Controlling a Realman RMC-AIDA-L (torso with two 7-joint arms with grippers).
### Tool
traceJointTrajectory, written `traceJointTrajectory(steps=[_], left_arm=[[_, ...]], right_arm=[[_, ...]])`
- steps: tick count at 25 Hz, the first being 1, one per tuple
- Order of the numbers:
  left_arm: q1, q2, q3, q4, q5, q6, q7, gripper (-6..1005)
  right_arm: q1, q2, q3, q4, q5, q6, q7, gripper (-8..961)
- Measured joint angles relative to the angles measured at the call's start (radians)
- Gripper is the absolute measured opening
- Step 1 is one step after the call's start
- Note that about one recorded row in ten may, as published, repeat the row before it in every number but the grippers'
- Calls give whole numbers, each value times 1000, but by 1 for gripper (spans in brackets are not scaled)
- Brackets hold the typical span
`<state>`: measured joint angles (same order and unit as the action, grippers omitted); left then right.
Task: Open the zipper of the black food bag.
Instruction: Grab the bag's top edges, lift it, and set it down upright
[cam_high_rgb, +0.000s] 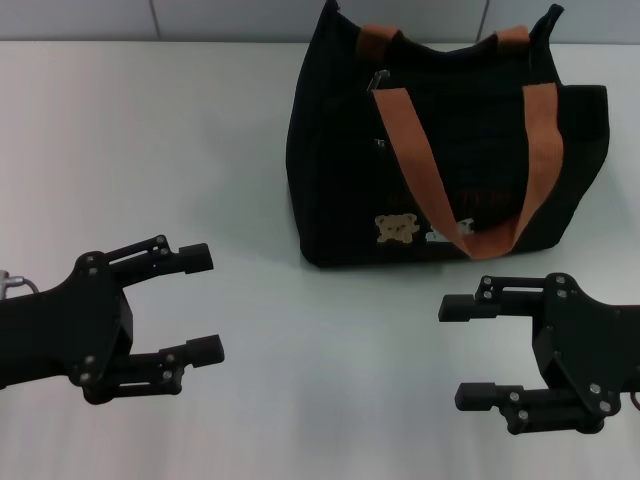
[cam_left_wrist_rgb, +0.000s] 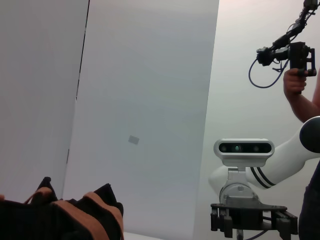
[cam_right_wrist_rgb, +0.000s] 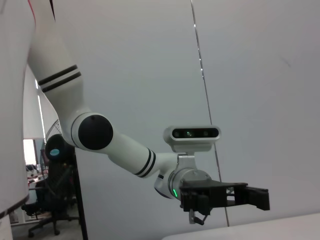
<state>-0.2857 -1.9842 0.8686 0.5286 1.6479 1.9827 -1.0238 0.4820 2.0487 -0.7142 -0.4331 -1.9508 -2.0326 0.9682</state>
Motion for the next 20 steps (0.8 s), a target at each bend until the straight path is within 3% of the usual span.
traceJointTrajectory(steps=[15, 18, 19, 20], left_arm=[[-21, -18, 3, -11, 11, -72, -23, 835], [-18, -45, -13, -19, 9, -177, -12, 835], [-19, -70, -27, -25, 8, -259, 2, 835], [-19, -70, -27, -25, 8, -259, 2, 835]], right_arm=[[-3, 0, 11, 1, 2, 9, 25, 684], [-12, -5, 39, 0, 2, 37, 23, 684], [-24, -9, 72, -1, 3, 68, 23, 684], [-24, -9, 72, -1, 3, 68, 23, 684]])
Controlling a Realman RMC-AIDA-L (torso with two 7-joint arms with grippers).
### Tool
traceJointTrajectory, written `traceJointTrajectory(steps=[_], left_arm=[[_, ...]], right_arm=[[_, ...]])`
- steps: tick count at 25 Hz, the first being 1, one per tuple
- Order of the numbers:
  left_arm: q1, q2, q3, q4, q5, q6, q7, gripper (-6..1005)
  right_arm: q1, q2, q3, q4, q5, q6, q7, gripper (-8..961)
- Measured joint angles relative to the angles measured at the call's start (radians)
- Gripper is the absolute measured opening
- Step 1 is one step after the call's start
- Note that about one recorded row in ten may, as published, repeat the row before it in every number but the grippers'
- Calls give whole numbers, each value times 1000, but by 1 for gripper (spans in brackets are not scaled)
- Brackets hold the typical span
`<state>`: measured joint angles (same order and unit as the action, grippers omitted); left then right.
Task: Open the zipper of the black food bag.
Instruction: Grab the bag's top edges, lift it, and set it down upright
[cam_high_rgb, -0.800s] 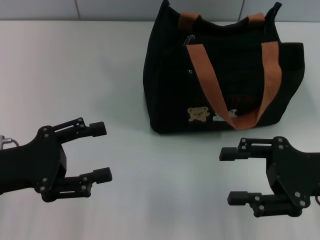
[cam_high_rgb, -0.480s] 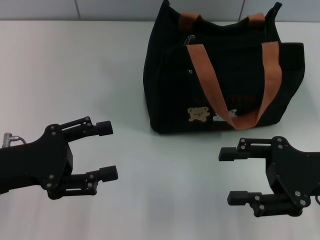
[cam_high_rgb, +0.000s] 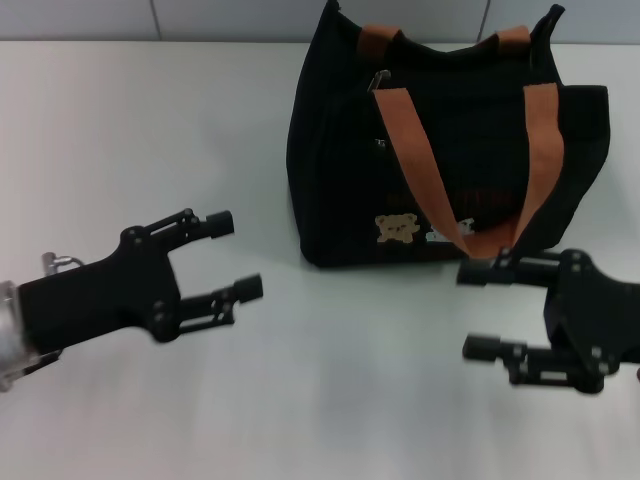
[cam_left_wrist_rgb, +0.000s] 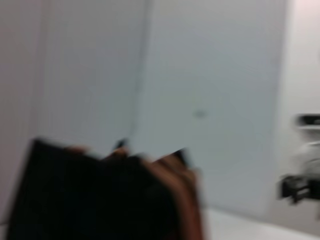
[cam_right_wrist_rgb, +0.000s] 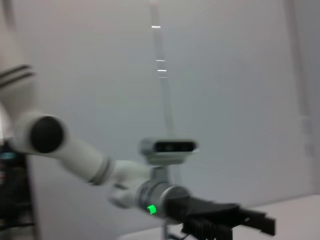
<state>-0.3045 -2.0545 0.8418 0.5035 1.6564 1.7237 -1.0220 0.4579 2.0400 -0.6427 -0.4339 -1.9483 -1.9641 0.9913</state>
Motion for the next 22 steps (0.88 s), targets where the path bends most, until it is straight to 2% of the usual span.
traceJointTrajectory(steps=[1, 2, 6, 9, 10, 14, 16, 22], left_arm=[[-4, -14, -5, -16, -2, -64, 14, 835], [-14, -18, -7, -36, -7, -98, 25, 835], [-78, -18, -24, -197, -80, -211, 117, 834], [-134, -24, -32, -302, -145, -280, 234, 834], [-134, -24, -32, -302, -145, -280, 234, 834], [-229, -25, -32, -428, -178, -340, 336, 834], [-246, -25, -33, -450, -188, -353, 355, 834], [-332, -27, -52, -567, -215, -425, 460, 834]], right_arm=[[-6, -1, 15, 0, 0, 13, 0, 684], [-14, -1, 33, 0, -1, 28, 0, 684], [-48, -14, 68, -11, -4, 58, 1, 683], [-85, -26, 149, -16, -3, 67, 2, 683], [-85, -26, 149, -16, -3, 67, 2, 683], [-108, -27, 188, -16, -6, 74, 1, 683], [-109, -26, 187, -15, -6, 77, -1, 683], [-105, -14, 181, -10, -6, 103, -5, 683]])
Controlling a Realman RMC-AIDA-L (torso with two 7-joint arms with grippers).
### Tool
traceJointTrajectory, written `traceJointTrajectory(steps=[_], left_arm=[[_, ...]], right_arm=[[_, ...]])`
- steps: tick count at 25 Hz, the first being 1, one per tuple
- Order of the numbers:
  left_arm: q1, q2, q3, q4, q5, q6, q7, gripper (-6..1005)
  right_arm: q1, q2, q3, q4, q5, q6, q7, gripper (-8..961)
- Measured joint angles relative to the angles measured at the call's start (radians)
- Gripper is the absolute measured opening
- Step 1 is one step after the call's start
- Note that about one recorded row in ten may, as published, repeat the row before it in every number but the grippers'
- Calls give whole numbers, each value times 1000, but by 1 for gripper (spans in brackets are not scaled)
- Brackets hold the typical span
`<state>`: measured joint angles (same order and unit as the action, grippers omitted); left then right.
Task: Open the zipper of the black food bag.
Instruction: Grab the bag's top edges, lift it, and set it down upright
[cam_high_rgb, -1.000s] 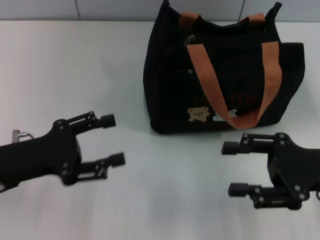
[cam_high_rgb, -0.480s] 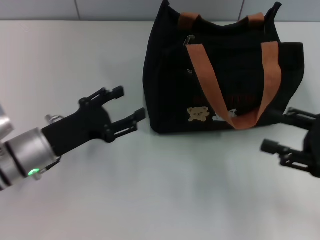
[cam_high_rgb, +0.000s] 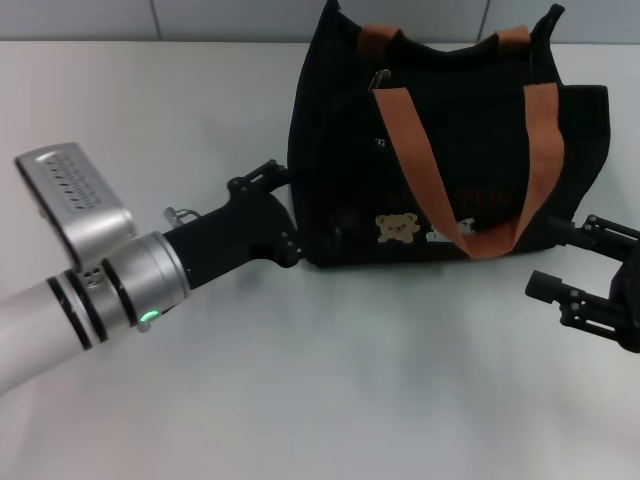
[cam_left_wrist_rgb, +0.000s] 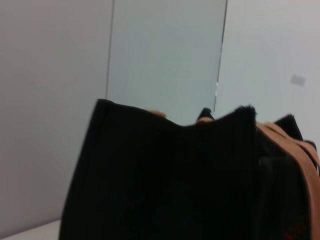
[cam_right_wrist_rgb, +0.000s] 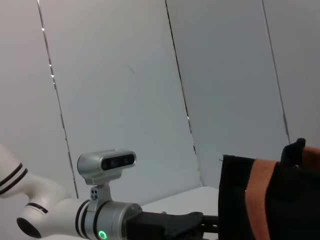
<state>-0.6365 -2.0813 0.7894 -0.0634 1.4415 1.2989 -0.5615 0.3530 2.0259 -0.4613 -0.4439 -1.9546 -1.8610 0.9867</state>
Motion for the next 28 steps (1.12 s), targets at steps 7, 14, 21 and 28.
traceJointTrajectory(steps=[7, 14, 21, 28], left_arm=[[-8, 0, -55, -51, 8, -31, 84, 718], [-4, 0, -56, -54, 8, -21, 87, 416], [-2, 0, -49, -54, 12, 11, 81, 266], [5, 0, -48, -53, 12, 26, 80, 84]], right_arm=[[6, 8, -2, 2, -3, 9, 0, 683], [10, 10, -2, 2, -3, 19, 0, 683], [13, 11, -2, 2, -3, 19, 3, 683], [15, 11, -2, 2, -3, 19, 4, 683]])
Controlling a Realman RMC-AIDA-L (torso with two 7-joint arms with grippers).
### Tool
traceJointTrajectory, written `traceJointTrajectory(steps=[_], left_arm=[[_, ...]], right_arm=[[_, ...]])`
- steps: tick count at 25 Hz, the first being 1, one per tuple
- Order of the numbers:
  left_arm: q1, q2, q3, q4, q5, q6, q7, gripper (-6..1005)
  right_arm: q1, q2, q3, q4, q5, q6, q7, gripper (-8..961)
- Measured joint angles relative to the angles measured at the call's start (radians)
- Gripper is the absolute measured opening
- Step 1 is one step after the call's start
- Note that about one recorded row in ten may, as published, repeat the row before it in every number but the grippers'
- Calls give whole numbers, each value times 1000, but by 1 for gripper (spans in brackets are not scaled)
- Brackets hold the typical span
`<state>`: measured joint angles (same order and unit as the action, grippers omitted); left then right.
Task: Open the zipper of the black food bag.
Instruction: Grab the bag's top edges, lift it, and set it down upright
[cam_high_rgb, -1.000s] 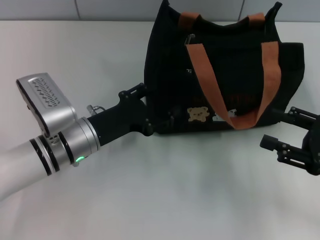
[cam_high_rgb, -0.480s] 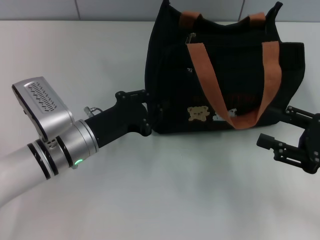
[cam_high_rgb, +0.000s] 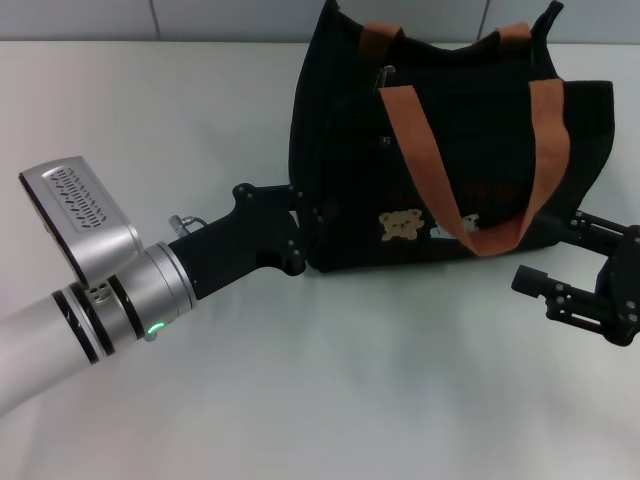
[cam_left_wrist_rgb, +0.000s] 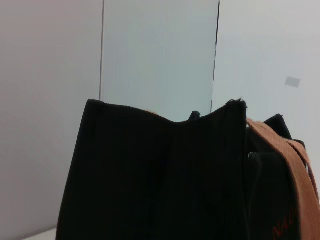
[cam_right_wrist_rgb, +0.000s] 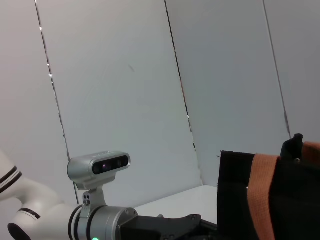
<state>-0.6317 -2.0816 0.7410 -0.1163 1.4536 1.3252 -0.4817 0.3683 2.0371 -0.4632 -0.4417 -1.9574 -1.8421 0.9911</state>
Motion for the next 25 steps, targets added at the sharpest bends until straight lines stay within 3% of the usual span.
traceJointTrajectory(steps=[6, 8, 9, 13, 14, 15, 19, 22, 25], left_arm=[[73, 7, 30, 112, 1, 105, -26, 79], [110, 10, 38, 192, 1, 148, -78, 80], [148, 14, 48, 286, 1, 179, -151, 80], [198, 22, 63, 425, 1, 204, -232, 72], [228, 36, 67, 527, 1, 223, -286, 72], [228, 36, 67, 527, 1, 223, -286, 72], [240, 100, 65, 648, 1, 281, -346, 72], [241, 123, 58, 717, 1, 313, -356, 71], [243, 129, 48, 763, 1, 334, -369, 71]], right_arm=[[2, 0, 0, 0, 2, -1, 5, 682], [2, 0, 1, 0, 2, -4, 12, 682], [1, 0, 1, 0, 2, -8, 16, 682], [0, 0, 0, 0, 1, -8, 17, 682], [2, 1, -1, 0, 1, -6, 18, 682], [2, 1, -1, 0, 1, -6, 18, 682], [30, 17, -15, 1, -2, -1, 34, 682], [54, 33, -22, 3, -3, 5, 53, 682], [73, 40, -21, 10, 0, 11, 64, 682]])
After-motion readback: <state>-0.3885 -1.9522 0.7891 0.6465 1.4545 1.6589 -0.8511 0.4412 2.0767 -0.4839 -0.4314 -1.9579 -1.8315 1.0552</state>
